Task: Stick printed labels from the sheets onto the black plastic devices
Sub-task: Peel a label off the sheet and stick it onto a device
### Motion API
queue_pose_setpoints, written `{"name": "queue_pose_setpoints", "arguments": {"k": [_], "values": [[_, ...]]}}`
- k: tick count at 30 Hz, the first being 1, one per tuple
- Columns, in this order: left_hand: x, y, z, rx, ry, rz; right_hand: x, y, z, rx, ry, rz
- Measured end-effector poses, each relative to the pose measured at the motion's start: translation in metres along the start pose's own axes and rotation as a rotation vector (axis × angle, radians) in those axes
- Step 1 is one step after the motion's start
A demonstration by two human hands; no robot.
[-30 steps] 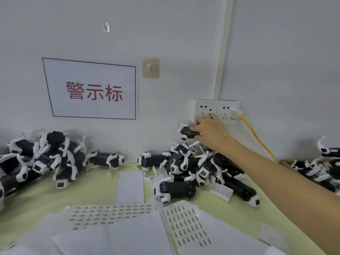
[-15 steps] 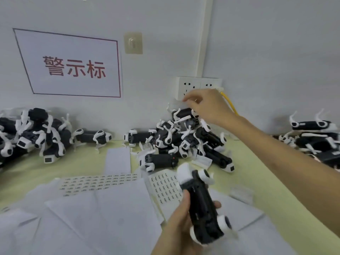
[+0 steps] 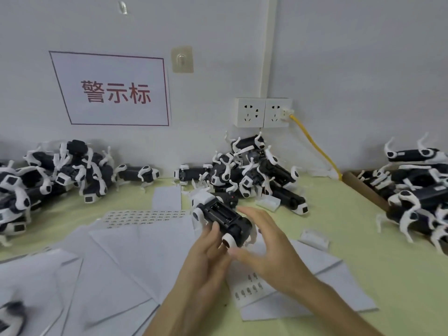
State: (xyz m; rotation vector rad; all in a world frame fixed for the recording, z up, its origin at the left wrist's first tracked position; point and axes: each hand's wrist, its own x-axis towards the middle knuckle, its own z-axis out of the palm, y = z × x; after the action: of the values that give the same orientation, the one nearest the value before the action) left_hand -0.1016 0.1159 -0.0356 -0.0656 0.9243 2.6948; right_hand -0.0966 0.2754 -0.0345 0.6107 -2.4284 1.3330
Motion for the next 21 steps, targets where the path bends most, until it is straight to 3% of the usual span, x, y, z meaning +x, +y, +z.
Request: {"name": "queue_pose_setpoints", "arguments": {"k": [4,8,11,13,15,18,21], "values": [[-0.002,0.004,0.002,0.039,0.0,-0.023,-0.006,-0.001,0.005,-0.012,0.073,-0.032],[-0.001,0.004,0.001,0.115,-0.127,0.009,-0.007,0.002,-0.003,-0.043,0.096,-0.074],[0.0,0.005,0.001,0.15,-0.218,0.047,-0.004,0.006,-0.009,0.026,0.164,-0.03],[0.002,0.004,0.0,0.245,-0.176,0.108,-0.002,0.008,-0.013,0.104,0.217,0.019],[0.004,0.002,-0.005,0.649,-0.057,0.291,0.0,0.012,-0.017,0.134,0.264,0.064],[0.004,-0.001,-0.011,1.555,0.214,0.561,0.002,0.018,-0.026,-0.008,0.329,0.08],[0.003,-0.007,-0.016,2.03,0.329,0.457,0.004,0.024,-0.031,-0.128,0.37,0.087]]}}
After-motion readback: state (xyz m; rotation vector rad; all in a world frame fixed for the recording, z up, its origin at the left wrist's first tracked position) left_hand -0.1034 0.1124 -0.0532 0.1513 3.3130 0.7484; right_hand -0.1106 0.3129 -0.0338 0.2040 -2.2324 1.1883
